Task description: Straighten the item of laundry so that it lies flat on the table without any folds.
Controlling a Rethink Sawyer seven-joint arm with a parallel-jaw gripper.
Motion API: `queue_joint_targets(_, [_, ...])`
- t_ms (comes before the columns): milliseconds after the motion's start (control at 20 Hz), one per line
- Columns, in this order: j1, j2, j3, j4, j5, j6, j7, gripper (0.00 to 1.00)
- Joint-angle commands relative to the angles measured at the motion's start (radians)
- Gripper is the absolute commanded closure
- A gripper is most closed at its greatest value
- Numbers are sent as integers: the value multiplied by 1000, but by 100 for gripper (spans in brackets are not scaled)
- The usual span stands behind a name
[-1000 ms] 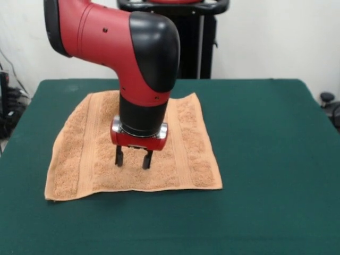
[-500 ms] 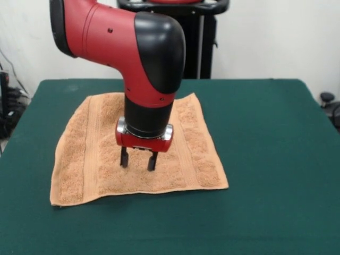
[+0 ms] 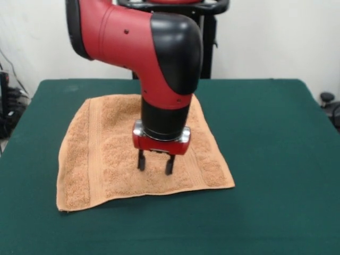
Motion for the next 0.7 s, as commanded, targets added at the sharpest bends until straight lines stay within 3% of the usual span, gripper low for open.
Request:
queue_joint_targets(50, [113,28,71,99,128,-53,404,0])
queue_joint_targets(500, [173,-22,65,235,158,-132,436,0])
queue_joint_targets(700, [160,-20,93,281,140,-208,421,0])
